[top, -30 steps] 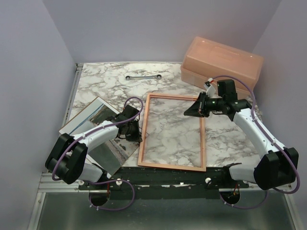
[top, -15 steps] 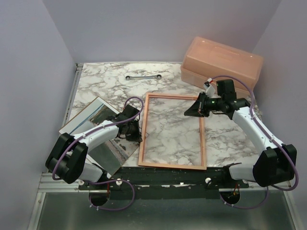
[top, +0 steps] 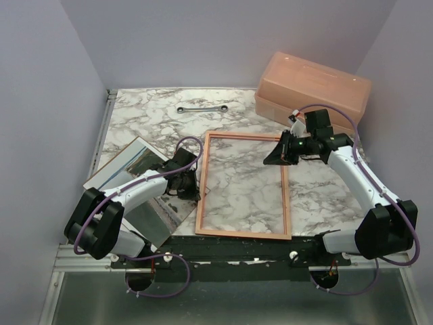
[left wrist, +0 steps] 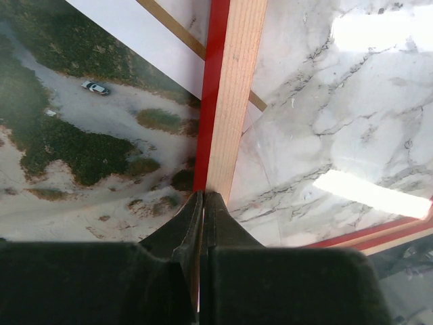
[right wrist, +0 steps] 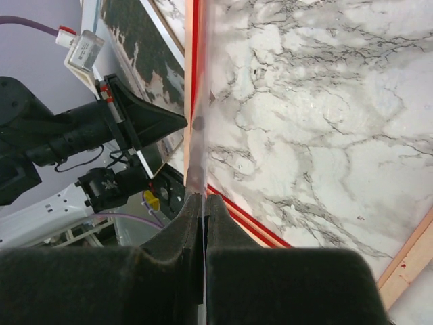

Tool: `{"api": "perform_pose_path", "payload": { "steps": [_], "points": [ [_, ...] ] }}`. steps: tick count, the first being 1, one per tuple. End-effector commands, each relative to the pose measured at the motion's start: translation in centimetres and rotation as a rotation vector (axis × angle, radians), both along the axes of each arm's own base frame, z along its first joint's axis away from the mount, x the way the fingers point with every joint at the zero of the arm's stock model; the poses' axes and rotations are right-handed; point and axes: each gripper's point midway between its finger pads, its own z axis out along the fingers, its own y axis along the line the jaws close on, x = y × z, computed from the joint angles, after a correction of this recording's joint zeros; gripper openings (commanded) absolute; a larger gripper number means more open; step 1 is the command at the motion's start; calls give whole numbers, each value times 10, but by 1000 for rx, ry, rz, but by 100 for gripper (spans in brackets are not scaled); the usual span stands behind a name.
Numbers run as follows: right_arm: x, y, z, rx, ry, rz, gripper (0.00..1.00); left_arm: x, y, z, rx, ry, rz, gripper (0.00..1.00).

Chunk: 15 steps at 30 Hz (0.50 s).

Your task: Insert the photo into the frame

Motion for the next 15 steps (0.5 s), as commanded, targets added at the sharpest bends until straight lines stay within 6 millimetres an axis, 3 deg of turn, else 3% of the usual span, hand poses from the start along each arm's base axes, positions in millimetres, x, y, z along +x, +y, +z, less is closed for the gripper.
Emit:
{"api": "perform_pose_path", "payload": {
  "steps": [1,15],
  "points": [
    [-13,2,-7,-5,46,61,1,-19,39,-35,195,75,9,3],
    [-27,27,31,232,32,146,1,-20,39,-37,198,77,9,3]
  ]
}}
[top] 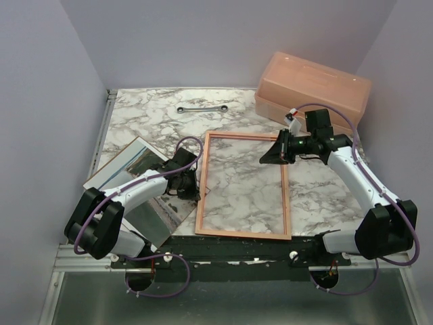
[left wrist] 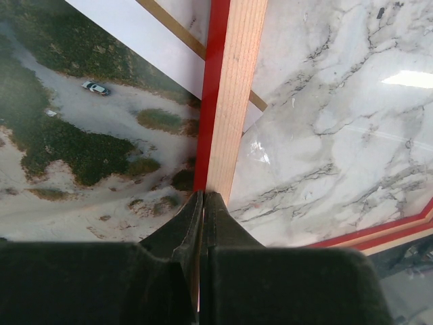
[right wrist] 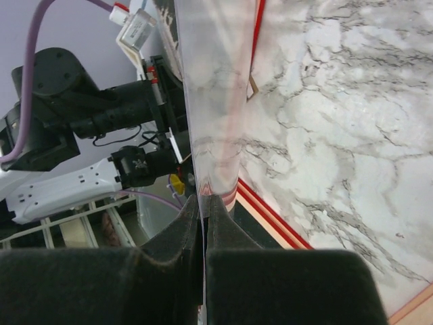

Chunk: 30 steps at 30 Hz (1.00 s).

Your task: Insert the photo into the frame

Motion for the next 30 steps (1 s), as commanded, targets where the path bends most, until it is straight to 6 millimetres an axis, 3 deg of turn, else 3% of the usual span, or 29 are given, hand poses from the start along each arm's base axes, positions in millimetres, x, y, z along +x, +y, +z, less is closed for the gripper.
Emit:
{"api": "perform_pose_path", "payload": {
  "steps": [1,12,30],
  "points": [
    [-20,14,19,131,40,74,1,-20,39,-36,195,76,13,3],
    [-18,18,33,191,25,35,1,-20,39,-36,194,75,11,3],
    [-30,3,6,97,50,-69,0,-19,38,-37,194,76,10,3]
  ]
}}
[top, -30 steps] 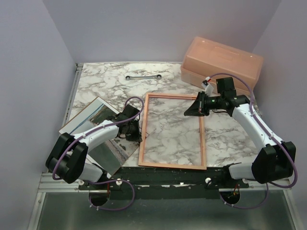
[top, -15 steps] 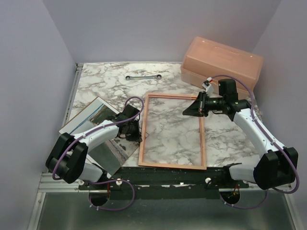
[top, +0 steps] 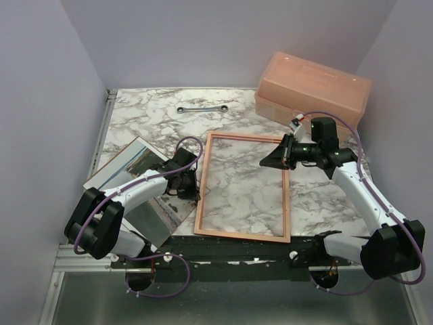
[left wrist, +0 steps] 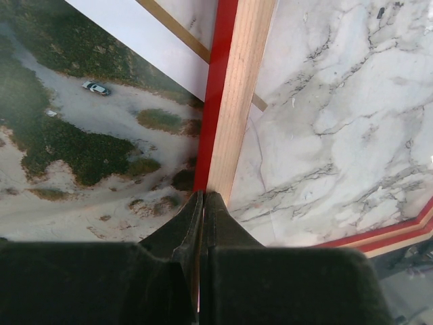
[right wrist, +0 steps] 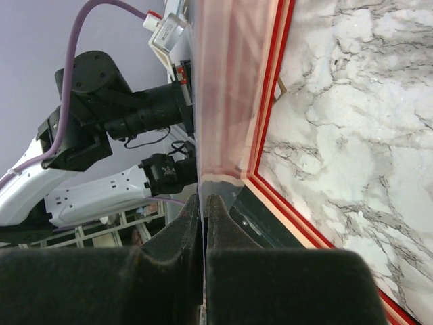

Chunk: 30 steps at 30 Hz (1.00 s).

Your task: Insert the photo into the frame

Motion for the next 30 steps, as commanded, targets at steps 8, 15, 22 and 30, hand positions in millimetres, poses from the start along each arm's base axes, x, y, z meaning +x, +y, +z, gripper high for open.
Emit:
{"api": "perform_pose_path", "payload": {
  "steps": [8,15,22,30],
  "points": [
    [-13,-1,-8,2,66,-14,1,-19,38,-37,195,76,10,2],
    [-12,-6,-16,-11,69,-20,0,-18,38,-36,193,73,8,2],
    [-2,-12,-14,-55,47,-7,0,-18,38,-36,196,73,6,2],
    [4,-18,-11,-88,23,-18,0,-18,38,-36,195,72,6,2]
  ]
}}
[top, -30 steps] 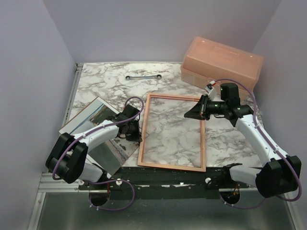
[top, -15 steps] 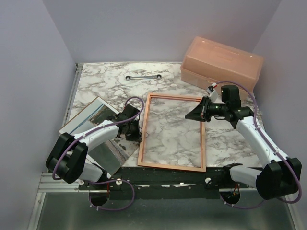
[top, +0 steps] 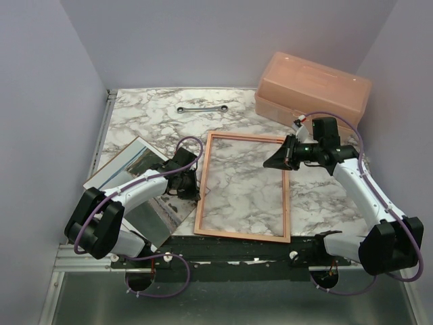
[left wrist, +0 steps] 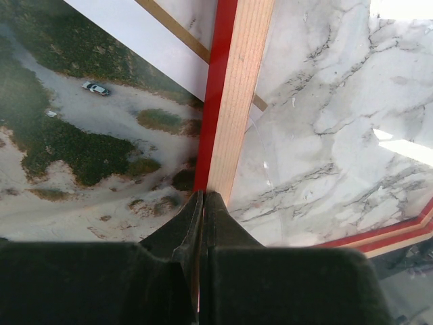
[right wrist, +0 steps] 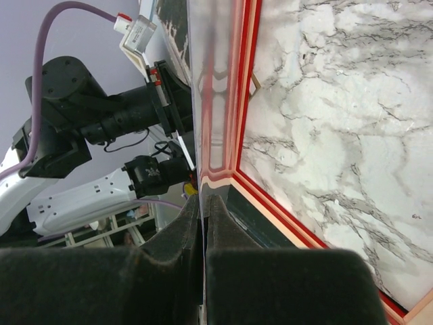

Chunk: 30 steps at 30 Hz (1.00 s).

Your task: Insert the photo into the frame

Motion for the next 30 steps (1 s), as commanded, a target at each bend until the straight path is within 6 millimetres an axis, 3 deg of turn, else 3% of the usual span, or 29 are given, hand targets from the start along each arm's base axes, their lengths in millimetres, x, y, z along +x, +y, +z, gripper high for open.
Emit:
{"api": "perform_pose_path", "payload": {
  "steps": [1,8,30],
  "points": [
    [1,-5,4,-23,-16,10,0,-18,38,-36,195,73,10,2],
    [2,-6,-4,-28,7,16,1,-20,40,-37,199,77,13,2],
    [-10,10,-2,135,72,110,1,-20,39,-37,199,75,12,2]
  ]
}}
